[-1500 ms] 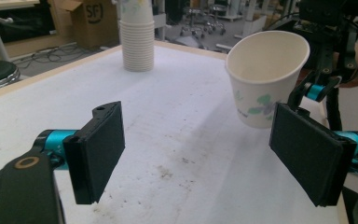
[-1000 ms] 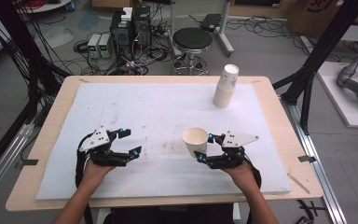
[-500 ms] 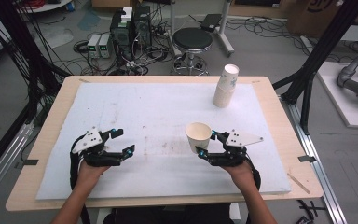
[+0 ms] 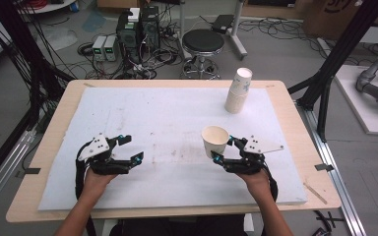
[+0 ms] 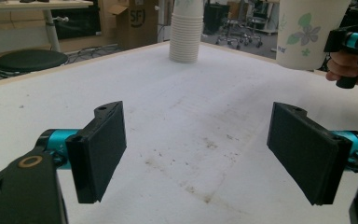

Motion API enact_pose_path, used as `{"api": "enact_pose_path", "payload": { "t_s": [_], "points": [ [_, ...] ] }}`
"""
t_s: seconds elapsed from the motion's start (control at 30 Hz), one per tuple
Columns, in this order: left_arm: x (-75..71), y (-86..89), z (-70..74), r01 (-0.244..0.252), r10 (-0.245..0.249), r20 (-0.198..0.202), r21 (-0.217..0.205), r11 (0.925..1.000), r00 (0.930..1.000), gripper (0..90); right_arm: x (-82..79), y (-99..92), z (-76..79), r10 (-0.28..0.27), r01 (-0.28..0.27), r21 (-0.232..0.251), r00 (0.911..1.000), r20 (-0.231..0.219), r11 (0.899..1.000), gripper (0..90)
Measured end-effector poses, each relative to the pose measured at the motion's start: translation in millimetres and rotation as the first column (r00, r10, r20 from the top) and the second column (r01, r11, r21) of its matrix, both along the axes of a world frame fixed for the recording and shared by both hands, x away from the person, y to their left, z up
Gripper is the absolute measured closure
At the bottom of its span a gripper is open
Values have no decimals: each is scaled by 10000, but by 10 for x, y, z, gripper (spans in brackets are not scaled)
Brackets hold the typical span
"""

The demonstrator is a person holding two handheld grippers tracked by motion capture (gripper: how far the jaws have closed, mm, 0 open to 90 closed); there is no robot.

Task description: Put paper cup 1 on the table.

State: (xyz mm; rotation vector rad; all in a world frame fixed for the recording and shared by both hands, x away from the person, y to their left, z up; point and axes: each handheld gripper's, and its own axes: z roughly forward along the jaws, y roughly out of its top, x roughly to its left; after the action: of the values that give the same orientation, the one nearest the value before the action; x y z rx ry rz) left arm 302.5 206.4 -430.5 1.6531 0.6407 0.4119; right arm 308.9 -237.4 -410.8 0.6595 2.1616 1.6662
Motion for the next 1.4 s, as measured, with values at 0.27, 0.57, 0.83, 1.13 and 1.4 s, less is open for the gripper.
{"api": "enact_pose_path", "payload": {
  "t_s": [0.27, 0.57, 0.83, 1.13, 1.4],
  "points": [
    [11, 1, -2, -59, 59, 23, -30, 10000, 10000, 195, 28, -51, -5, -456, 456, 59, 9990, -21, 9989, 361],
    [14, 2, -8, -127, 127, -2, -11, 9999, 9999, 196, 165, -255, -58, -1623, 1623, -113, 9867, 33, 9867, 360],
    [29, -21, -15, -30, 30, -58, 74, 10000, 10000, 198, 287, -605, -137, -3372, 3370, -148, 9414, -118, 9414, 361],
    [30, -33, -24, 7, -6, -100, 170, 9999, 9999, 198, 389, -846, -266, -4905, 4879, -512, 8687, -688, 8714, 361],
    [26, -31, -36, 14, -11, -176, 199, 9998, 9998, 201, 476, -906, -376, -5516, 5429, -982, 8247, -1249, 8340, 360]
  ]
}}
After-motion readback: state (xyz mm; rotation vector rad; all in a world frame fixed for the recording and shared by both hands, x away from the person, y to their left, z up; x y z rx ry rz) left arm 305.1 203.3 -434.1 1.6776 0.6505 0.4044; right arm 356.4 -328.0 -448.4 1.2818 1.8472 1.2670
